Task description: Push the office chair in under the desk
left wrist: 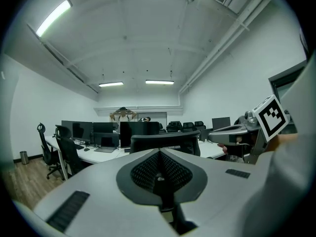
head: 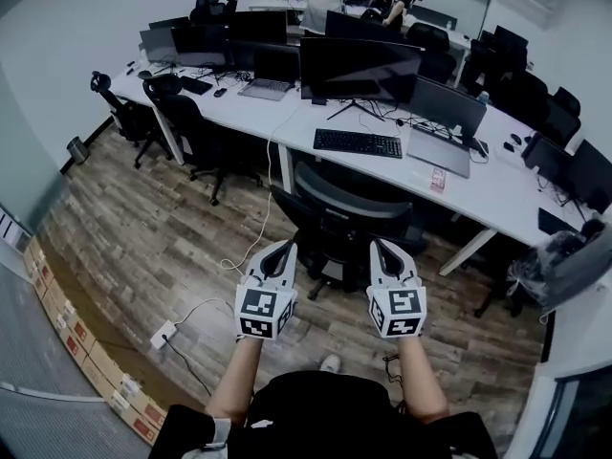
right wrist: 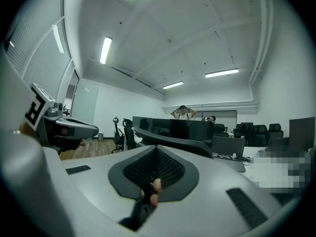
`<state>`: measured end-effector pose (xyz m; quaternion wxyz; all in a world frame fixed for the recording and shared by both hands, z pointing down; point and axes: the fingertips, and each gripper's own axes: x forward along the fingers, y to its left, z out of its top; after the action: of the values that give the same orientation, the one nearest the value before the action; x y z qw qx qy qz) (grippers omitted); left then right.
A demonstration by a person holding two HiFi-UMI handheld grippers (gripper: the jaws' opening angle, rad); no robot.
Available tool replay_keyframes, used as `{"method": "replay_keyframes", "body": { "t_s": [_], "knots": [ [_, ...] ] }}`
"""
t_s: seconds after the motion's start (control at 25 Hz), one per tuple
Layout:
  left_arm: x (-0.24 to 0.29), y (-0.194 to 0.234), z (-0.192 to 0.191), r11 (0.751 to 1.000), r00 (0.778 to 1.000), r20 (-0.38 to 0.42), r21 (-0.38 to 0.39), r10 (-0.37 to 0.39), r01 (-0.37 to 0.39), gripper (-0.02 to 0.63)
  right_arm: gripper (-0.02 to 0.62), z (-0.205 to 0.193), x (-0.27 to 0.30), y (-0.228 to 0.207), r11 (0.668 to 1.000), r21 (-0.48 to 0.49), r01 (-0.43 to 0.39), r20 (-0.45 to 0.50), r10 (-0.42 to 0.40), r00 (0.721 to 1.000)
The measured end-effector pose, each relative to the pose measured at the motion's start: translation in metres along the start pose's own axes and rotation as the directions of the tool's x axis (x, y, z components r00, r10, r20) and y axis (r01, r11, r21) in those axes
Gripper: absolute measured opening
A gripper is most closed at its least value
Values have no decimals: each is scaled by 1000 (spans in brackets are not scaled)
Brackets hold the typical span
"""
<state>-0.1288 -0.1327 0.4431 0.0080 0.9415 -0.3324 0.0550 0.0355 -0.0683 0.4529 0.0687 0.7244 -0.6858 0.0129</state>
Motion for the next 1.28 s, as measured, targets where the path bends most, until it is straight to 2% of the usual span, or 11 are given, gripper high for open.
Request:
{"method": "replay_keyframes", "body": {
  "t_s": [0.36, 0.52, 0.84, 1.04, 1.28],
  "knots": [
    [64, -37, 6, 998, 998, 0, 9, -57, 57, 14, 25, -15, 1, -62, 999, 2, 49, -20, -49, 999],
    [80, -46, 1, 997, 997, -6, 19, -78, 78, 14, 25, -25, 5, -77, 998, 11, 64, -30, -63, 998],
    [98, -23, -2, 995, 995, -35, 36, -96, 97, 14, 25, -21, 29, -73, 996, 8, 84, -47, -83, 995],
    [104, 7, 1, 988, 991, -39, 82, -125, 128, 15, 25, -14, 47, -58, 992, 11, 125, -57, -125, 991],
    [110, 41, 10, 979, 981, -48, 75, -186, 189, 15, 25, -8, 67, -36, 984, 4, 177, -84, -176, 981]
  ]
}}
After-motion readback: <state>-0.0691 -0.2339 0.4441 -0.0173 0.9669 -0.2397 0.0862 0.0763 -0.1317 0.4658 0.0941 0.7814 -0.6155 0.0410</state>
